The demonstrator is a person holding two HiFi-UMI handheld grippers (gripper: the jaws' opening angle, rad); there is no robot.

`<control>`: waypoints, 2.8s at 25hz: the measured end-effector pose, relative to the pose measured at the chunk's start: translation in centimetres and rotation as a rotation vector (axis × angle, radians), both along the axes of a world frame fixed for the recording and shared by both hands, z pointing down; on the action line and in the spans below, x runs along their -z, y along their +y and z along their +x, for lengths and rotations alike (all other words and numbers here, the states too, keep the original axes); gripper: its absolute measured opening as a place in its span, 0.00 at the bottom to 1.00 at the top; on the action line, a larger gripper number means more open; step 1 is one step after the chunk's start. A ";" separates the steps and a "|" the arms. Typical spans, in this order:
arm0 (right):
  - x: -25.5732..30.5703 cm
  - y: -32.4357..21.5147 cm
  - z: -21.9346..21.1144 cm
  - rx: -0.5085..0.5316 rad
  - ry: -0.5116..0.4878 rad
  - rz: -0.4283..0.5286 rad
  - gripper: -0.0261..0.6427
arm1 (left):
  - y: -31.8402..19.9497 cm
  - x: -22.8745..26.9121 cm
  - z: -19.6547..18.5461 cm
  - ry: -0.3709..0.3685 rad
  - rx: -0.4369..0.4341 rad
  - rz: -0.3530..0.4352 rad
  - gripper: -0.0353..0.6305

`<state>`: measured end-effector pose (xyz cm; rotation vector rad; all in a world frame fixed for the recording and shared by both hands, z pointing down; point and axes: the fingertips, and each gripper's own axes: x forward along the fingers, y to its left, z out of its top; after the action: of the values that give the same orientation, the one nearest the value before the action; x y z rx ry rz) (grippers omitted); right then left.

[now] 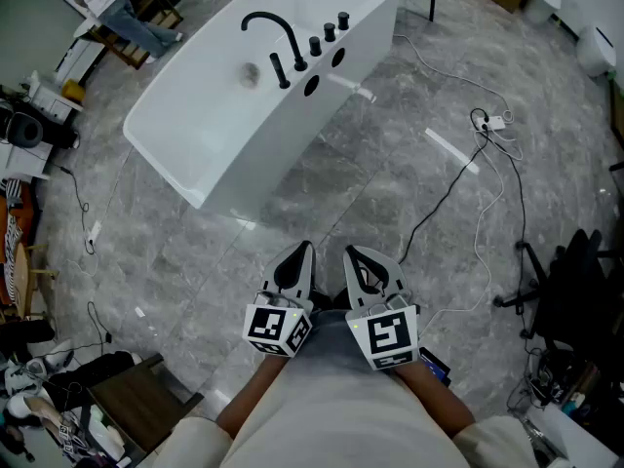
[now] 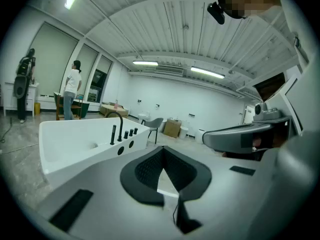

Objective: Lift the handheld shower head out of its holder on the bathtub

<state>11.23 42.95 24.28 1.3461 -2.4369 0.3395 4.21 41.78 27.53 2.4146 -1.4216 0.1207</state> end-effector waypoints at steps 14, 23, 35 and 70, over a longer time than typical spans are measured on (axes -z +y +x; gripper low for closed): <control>1.4 0.0 0.7 0.043 0.018 0.027 0.07 | -0.2 2.0 0.2 -0.026 0.067 0.013 0.06; 1.4 0.7 -0.4 0.072 -0.021 0.039 0.07 | 0.7 1.4 -1.0 -0.035 0.100 0.003 0.06; 0.6 0.1 0.7 0.049 -0.077 0.026 0.07 | 1.2 0.4 -1.5 0.012 0.102 -0.036 0.06; 1.2 -17.5 -6.1 0.030 -0.049 0.049 0.07 | -17.3 2.5 -7.1 0.055 0.034 0.010 0.06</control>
<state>5.17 25.44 23.08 1.3349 -2.5180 0.3112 -2.86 24.45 25.01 2.3820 -1.4410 0.0382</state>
